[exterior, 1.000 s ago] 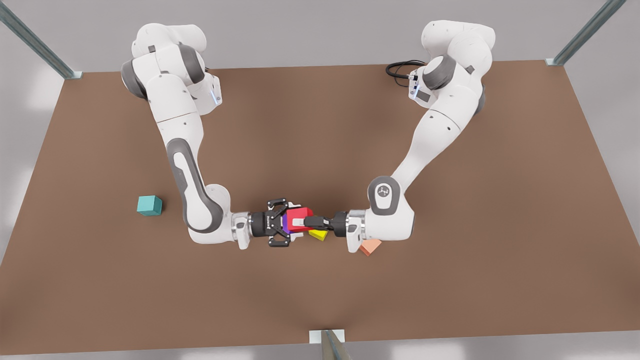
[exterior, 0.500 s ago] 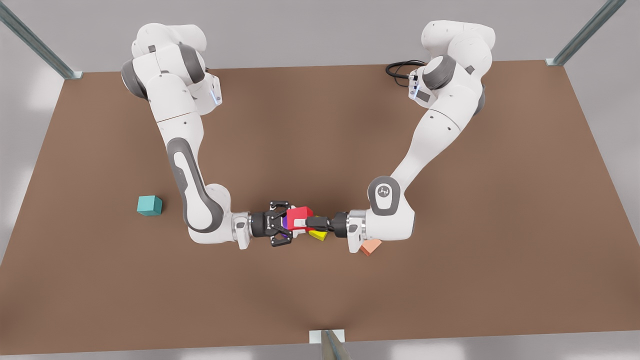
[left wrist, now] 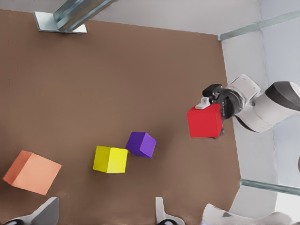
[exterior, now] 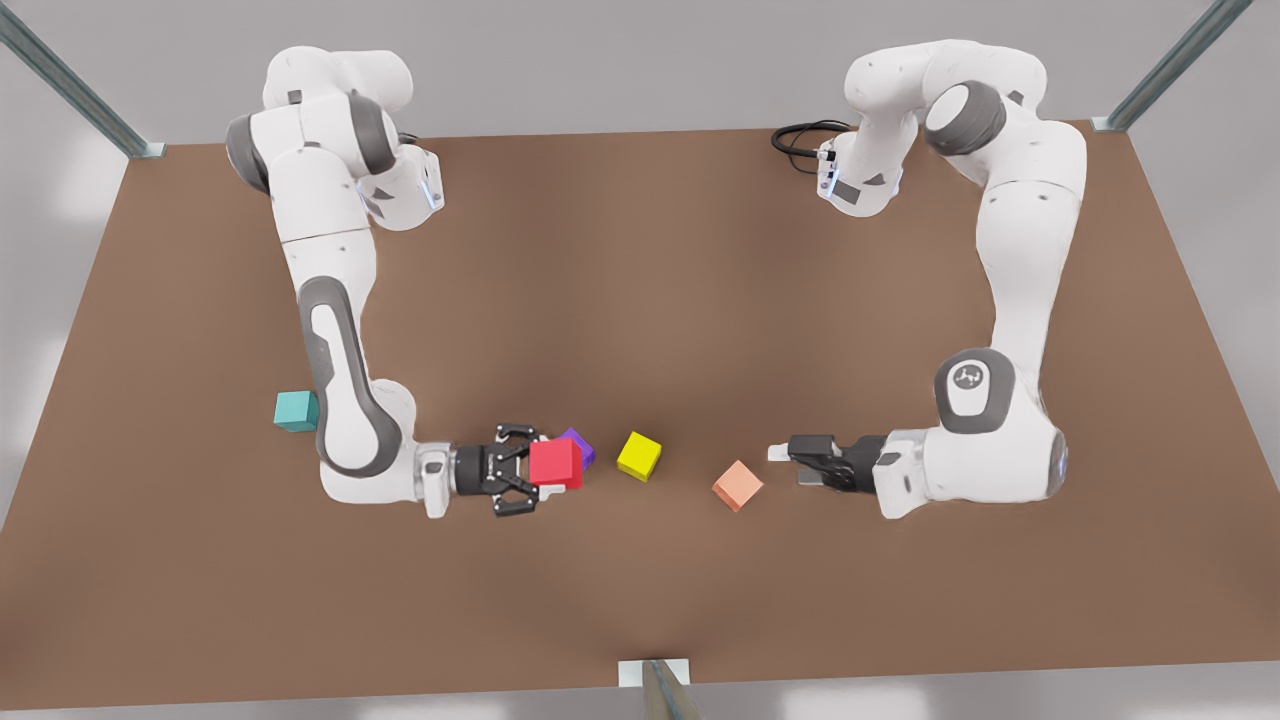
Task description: Pick up red wooden cube and pass to hand red wooden cube and place in blue wooden cube
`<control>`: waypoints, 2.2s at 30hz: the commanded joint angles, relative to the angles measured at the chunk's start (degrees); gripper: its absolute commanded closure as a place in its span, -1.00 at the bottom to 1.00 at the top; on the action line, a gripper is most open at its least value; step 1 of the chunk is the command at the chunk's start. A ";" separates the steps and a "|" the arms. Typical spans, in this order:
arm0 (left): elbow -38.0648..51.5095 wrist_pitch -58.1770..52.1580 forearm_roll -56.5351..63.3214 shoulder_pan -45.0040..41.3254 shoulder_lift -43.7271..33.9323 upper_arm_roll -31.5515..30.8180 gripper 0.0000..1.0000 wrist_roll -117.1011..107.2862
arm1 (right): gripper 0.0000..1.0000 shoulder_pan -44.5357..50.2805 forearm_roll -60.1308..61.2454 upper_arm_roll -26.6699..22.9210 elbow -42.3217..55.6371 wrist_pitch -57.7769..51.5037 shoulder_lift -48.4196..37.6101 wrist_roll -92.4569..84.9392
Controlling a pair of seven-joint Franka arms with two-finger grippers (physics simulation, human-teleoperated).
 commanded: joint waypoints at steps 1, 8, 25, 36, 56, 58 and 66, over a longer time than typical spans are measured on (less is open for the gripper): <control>-0.06 -22.76 33.38 0.54 -3.95 0.12 -1.00 -11.61 | -0.31 -2.48 -16.94 -1.10 0.02 -2.31 -0.95 12.95; -28.80 -11.33 16.89 -14.67 -37.87 32.38 -1.00 -7.30 | -0.31 -2.92 -76.38 -14.19 -12.02 -6.80 -21.78 54.62; -25.20 -15.73 13.20 -13.00 -33.05 32.38 -1.00 -7.12 | -0.30 -3.98 -96.08 -17.45 -36.45 33.80 -27.15 58.85; -25.28 -15.82 13.11 -13.00 -32.70 32.38 -1.00 -7.21 | -0.31 -4.50 -96.08 -17.45 -42.96 34.69 -27.76 57.97; -25.37 -16.17 13.11 -13.00 -32.26 32.38 -1.00 -7.21 | -1.00 -5.03 -95.64 -17.36 -43.84 34.16 -26.79 58.06; -25.37 -16.17 13.11 -13.17 -32.34 32.38 -1.00 -7.39 | -1.00 -5.03 -95.64 -17.36 -43.31 33.02 -27.15 58.06; -25.37 -16.17 13.11 -13.09 -32.26 32.29 -1.00 -7.39 | -1.00 -4.33 -95.55 -17.10 -37.25 19.06 -31.19 58.23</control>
